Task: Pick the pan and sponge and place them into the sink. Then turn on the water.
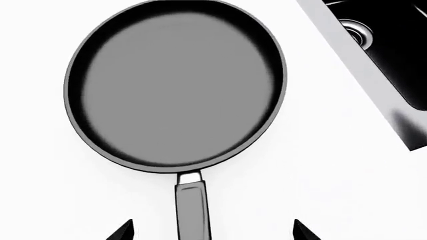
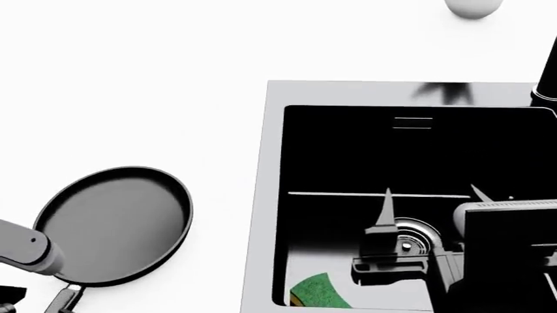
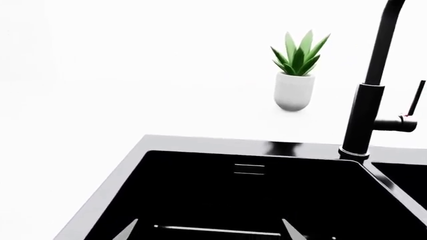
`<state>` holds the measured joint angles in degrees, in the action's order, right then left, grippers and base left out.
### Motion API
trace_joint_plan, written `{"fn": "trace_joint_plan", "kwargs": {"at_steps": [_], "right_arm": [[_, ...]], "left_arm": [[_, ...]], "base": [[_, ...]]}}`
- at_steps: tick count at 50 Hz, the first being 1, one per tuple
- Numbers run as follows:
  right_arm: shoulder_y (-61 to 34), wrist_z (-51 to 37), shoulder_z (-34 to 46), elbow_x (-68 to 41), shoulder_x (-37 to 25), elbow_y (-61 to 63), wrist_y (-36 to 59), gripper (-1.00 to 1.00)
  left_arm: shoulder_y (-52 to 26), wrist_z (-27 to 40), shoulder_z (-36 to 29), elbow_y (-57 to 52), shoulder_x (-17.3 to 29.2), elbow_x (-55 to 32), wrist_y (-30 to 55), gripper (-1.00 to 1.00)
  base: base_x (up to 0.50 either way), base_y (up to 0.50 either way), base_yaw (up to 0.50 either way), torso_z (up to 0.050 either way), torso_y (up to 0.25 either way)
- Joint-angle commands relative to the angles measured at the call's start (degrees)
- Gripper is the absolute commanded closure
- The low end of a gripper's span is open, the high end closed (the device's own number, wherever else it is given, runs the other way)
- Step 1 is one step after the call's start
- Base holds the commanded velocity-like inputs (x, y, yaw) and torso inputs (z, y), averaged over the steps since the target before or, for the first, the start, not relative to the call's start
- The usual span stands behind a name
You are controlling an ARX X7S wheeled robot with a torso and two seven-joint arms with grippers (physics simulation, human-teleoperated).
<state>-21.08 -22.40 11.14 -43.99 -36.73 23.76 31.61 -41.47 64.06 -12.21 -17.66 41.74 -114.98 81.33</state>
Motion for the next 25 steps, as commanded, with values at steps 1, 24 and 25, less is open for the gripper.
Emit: {"fn": "trace_joint_plan", "kwargs": {"at_steps": [1,24,25], "right_arm": [[0.62,0.46,0.38,0.4,0.46,-0.93,-0.87,-1.0],[1.1,0.73,0.68,0.7,0.75,-1.63,-1.68,-1.0],[1.09,0.75,0.73,0.73,0.76,-1.64,-1.69,-1.0]], "left_arm": [[-1.55,-1.52,-1.66,1.66,-0.04,1.53,0.45,-1.0],[-1.73,-10.55,-3.73,5.96,-2.71,12.64,1.05,-1.0],[-1.72,-10.72,-3.77,6.15,-2.72,12.93,0.89,-1.0]], "base": [[0.0,0.0,0.0,0.0,0.0],[0.0,0.0,0.0,0.0,0.0],[0.0,0.0,0.0,0.0,0.0]]}}
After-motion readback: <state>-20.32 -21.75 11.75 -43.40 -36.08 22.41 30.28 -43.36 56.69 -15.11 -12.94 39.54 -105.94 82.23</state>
